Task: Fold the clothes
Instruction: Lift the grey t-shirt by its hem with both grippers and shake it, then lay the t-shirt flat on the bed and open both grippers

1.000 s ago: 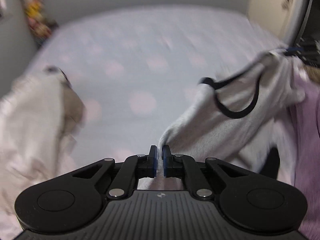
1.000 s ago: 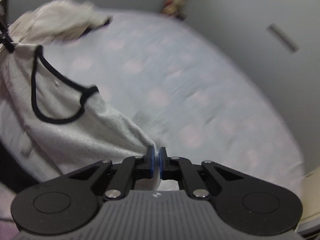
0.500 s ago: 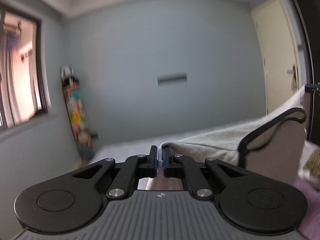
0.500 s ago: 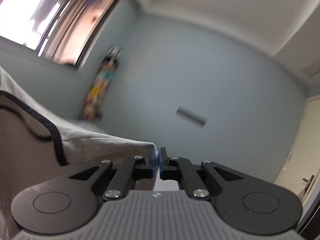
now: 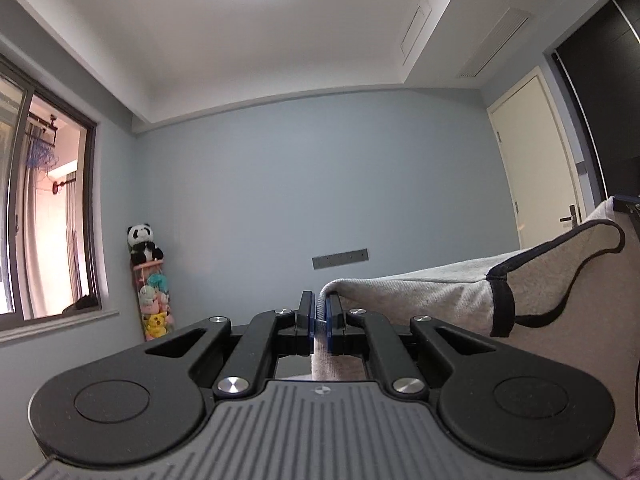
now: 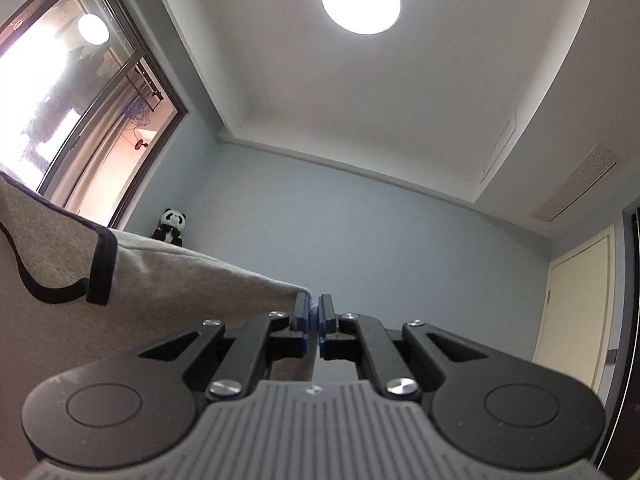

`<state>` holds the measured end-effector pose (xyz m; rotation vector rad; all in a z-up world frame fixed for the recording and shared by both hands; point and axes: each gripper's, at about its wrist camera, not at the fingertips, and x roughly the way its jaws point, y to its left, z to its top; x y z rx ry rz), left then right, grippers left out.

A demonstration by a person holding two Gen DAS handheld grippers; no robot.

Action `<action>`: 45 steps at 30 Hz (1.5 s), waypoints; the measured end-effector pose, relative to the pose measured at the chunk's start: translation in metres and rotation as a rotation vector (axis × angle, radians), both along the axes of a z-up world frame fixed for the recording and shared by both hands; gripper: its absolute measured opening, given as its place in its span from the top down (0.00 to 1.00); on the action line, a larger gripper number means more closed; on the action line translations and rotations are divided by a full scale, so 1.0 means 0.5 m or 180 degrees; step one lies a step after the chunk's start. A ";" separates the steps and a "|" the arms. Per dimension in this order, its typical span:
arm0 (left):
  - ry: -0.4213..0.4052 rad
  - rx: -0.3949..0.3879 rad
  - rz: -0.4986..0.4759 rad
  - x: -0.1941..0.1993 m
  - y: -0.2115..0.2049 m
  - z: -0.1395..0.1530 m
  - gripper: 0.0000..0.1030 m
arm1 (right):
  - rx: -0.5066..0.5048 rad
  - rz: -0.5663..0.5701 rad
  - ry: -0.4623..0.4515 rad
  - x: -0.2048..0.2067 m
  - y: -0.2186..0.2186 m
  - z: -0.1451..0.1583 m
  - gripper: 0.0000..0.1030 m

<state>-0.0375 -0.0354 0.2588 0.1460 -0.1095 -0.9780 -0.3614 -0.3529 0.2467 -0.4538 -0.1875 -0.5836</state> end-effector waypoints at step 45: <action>0.2145 0.1934 0.0516 0.574 -0.544 -0.840 0.75 | 0.2248 -0.0624 0.2580 0.827 -0.535 -0.873 0.87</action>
